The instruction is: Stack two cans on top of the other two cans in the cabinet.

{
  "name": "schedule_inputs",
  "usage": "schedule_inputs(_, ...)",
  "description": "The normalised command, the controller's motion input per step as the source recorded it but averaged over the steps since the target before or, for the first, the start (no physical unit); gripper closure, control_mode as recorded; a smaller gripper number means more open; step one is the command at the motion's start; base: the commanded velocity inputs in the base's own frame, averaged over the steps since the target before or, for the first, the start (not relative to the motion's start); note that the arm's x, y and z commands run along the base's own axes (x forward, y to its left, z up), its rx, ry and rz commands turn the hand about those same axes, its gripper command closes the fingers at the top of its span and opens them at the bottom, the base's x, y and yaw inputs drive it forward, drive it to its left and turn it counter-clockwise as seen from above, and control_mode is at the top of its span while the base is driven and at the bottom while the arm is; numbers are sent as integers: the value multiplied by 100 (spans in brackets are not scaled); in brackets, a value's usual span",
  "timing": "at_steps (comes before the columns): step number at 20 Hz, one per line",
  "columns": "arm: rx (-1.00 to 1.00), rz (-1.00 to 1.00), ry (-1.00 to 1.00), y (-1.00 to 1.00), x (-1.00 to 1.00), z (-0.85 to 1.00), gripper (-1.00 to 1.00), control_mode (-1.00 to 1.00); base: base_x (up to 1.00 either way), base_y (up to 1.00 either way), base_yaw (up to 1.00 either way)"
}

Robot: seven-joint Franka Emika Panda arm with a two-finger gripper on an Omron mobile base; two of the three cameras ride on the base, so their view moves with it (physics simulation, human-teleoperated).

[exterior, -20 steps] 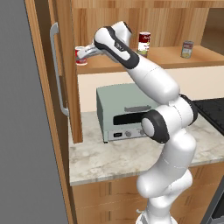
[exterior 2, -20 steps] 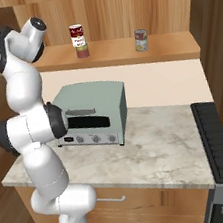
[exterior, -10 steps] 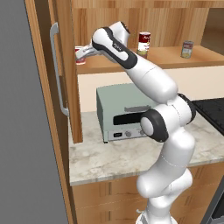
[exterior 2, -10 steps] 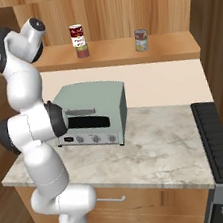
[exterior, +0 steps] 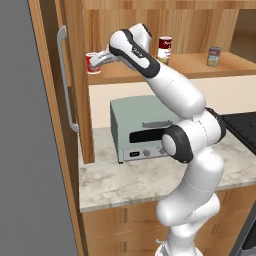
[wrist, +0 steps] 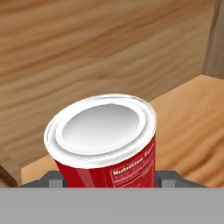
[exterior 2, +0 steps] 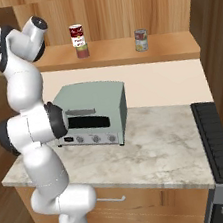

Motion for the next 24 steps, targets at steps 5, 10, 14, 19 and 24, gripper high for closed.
schedule_inputs(5,0,0,-3,-25,-15,0,100,-100,0,0,0)
schedule_inputs(10,0,-3,-5,-34,-25,0,100,-100,0,0,0)
schedule_inputs(14,0,-22,-13,-24,-49,0,100,-100,0,0,0)
schedule_inputs(19,0,-32,-2,-25,-41,4,100,-100,0,0,0)
schedule_inputs(24,1,-29,1,-18,-50,14,100,-100,0,0,0)
